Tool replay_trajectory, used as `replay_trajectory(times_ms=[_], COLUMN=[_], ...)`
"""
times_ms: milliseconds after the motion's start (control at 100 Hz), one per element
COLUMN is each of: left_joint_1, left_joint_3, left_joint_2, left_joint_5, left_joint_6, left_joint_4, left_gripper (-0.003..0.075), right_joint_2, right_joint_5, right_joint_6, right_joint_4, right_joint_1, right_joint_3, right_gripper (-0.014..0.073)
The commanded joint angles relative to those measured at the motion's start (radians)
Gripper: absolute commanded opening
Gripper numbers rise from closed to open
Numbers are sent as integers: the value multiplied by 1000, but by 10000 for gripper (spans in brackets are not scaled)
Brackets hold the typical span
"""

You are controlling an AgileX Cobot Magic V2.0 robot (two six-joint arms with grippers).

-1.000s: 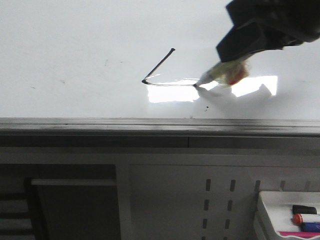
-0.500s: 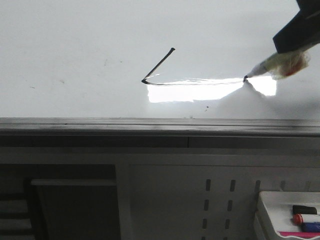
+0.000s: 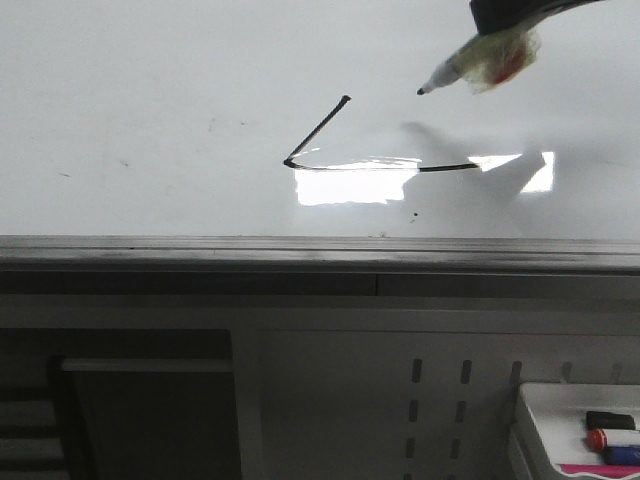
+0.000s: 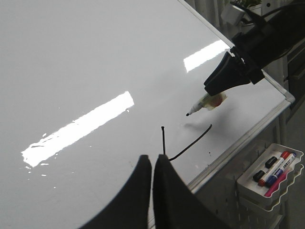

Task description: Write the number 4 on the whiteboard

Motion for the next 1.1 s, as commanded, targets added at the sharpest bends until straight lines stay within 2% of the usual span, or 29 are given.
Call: replay_trajectory(times_ms=[0, 220, 410, 930, 1090], left_joint_1=[2, 2, 2, 2, 2], left_joint_3=[-26, -26, -26, -26, -26], left_joint_2=[10, 10, 10, 10, 10], left_joint_5=[-85, -85, -85, -85, -85], left_joint_6=[-9, -9, -9, -9, -9], left_joint_4=[-17, -17, -17, -17, -17], left_gripper=[-20, -20, -20, -20, -20], right_joint_2=[8, 41, 65, 115, 115], right_joint_5=[-47, -96, -144, -122, -64], right_joint_6=[-7, -7, -7, -7, -7], right_joint_4=[8, 8, 8, -14, -14], right_joint_1=[9, 60, 62, 60, 60], right_joint_3=[-50, -90, -98, -94, -88], right_gripper=[-60, -60, -60, -60, -60])
